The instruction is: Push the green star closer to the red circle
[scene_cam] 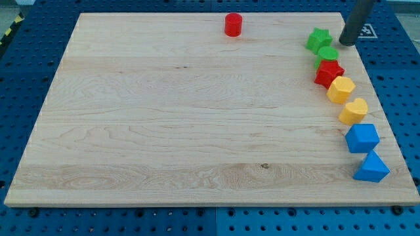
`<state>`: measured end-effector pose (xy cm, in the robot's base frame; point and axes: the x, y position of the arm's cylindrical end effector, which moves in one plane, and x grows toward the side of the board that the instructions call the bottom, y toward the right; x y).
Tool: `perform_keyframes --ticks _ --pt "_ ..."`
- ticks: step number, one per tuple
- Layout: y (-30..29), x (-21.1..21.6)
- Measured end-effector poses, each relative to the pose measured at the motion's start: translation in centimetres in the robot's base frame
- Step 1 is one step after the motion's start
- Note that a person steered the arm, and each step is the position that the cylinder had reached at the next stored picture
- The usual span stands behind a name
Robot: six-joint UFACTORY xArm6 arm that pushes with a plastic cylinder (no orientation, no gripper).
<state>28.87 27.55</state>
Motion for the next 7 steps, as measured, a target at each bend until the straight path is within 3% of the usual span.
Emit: perform_keyframes --ticks 3,7 --pt "-2.7 0.4" --pt "-12.8 0.4"
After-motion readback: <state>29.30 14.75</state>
